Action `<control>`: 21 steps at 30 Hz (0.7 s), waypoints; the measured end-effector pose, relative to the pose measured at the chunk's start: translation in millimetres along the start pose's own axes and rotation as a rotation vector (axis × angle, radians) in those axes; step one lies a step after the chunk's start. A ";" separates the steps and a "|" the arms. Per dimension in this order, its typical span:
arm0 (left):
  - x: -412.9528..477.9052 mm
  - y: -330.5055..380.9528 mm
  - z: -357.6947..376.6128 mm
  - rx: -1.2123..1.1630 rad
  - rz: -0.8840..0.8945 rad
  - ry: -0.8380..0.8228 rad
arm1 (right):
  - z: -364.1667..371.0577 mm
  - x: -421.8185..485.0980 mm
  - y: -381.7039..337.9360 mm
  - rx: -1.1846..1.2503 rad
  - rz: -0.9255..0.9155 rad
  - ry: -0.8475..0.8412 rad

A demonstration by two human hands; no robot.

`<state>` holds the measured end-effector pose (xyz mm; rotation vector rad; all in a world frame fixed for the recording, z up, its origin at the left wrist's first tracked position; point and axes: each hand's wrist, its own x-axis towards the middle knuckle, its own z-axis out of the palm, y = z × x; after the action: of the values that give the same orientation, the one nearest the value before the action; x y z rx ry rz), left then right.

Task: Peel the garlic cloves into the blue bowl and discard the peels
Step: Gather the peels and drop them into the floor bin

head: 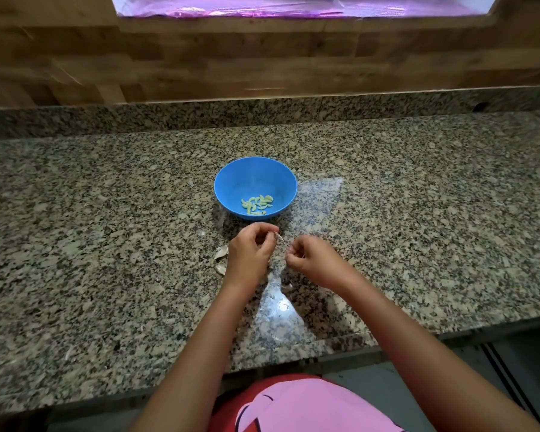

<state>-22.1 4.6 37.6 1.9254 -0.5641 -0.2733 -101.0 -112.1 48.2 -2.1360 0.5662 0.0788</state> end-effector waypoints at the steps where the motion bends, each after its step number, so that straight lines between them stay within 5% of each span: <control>1: 0.9 -0.6 -2.0 0.063 -0.014 -0.015 | -0.3 -0.4 2.1 0.118 0.022 0.019; 7: -4.2 -10.5 -3.9 0.281 -0.139 -0.140 | -6.2 -3.8 8.1 0.606 0.121 0.097; 21: 5.2 -4.2 1.5 0.100 -0.003 -0.144 | -4.7 0.2 9.4 0.591 0.097 0.138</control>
<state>-17.2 2.2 33.5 2.0136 -0.6810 -0.3946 -105.5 -120.6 43.8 -1.5460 0.6769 -0.1661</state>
